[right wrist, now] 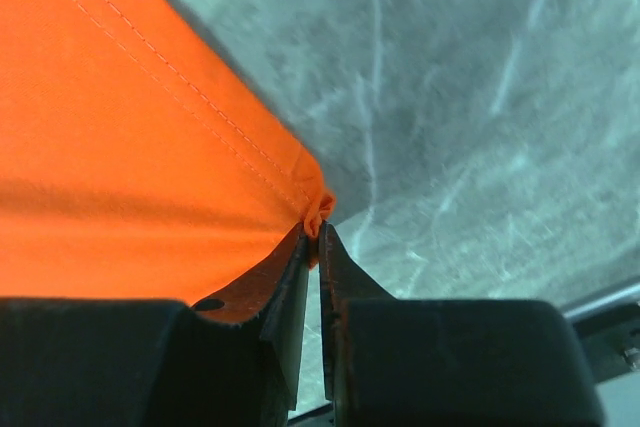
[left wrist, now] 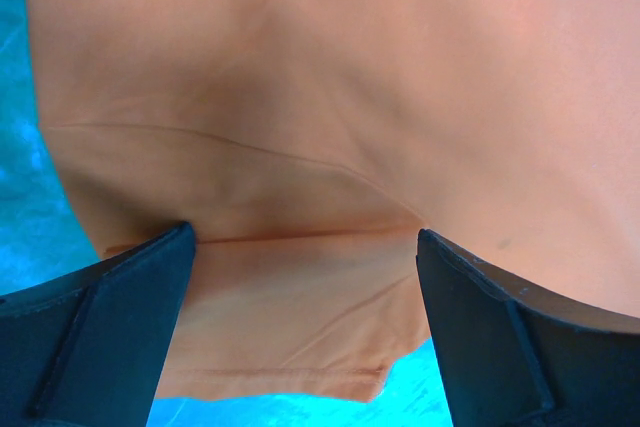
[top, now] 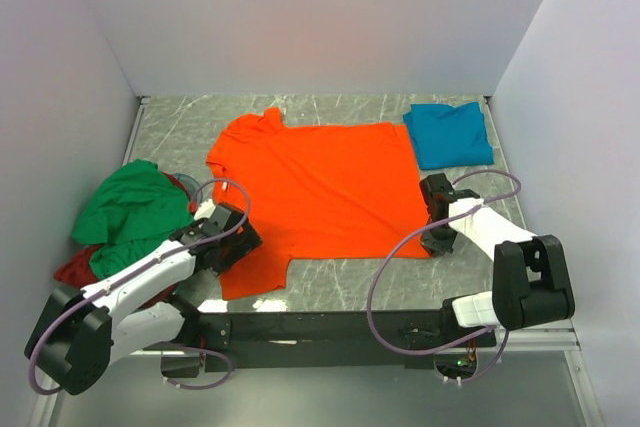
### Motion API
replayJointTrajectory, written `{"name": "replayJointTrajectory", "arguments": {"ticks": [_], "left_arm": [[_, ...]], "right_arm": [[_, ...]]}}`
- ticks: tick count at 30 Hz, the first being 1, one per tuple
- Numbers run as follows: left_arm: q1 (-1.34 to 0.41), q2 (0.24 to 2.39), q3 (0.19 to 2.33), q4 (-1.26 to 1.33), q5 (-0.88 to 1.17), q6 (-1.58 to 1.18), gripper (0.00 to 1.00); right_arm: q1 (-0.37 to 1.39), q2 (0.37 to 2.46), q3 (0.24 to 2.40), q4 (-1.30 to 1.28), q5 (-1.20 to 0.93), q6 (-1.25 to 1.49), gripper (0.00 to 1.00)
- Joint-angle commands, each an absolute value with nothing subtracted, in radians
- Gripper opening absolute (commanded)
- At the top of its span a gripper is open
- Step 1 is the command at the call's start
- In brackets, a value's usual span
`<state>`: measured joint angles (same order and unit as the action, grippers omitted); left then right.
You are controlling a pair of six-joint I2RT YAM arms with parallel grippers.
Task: Fold and stack the t-shirts
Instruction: Flatten the tshirt out
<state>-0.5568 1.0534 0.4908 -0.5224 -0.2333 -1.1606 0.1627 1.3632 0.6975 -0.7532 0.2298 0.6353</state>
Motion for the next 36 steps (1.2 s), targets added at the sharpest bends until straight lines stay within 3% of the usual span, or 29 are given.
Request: {"name": "replayJointTrajectory", "arguments": {"ticks": [1,13,23,26,27,30,33,36], "left_arm": [[-0.566,1.02,0.462,-0.568,-0.196,-1.192,0.99],[-0.629,0.913,0.425,-0.787,-0.166,-1.37,0.99],[-0.673,0.764,0.498,-0.88,-0.239,-1.425,0.99],[-0.675,0.788,0.551,-0.882,-0.259,-1.396,0.99],[-0.673,0.799,0.564,-0.882,-0.27,-1.39,0.99],[-0.675,0.848,0.621,-0.832,-0.285,-1.339,0.99],[-0.676,0.906,0.684,-0.77,-0.328,-1.281,1.0],[-0.675,0.985,0.759,-0.724,-0.38,-1.244,0.99]], "right_arm": [[0.153,1.335,0.696,-0.784,0.281,0.67,0.15],[0.158,1.243,0.638,-0.791,0.229,0.735,0.21],[0.163,0.991,0.626,-0.88,0.222,0.839,0.29],[0.164,0.928,0.632,-0.923,0.233,0.85,0.4],[0.163,0.913,0.637,-0.934,0.235,0.85,0.52],[0.164,0.874,0.678,-0.896,0.229,0.821,0.75],[0.166,0.874,0.693,-0.781,0.145,0.721,0.84],[0.164,0.971,0.709,-0.703,0.121,0.709,0.86]]}}
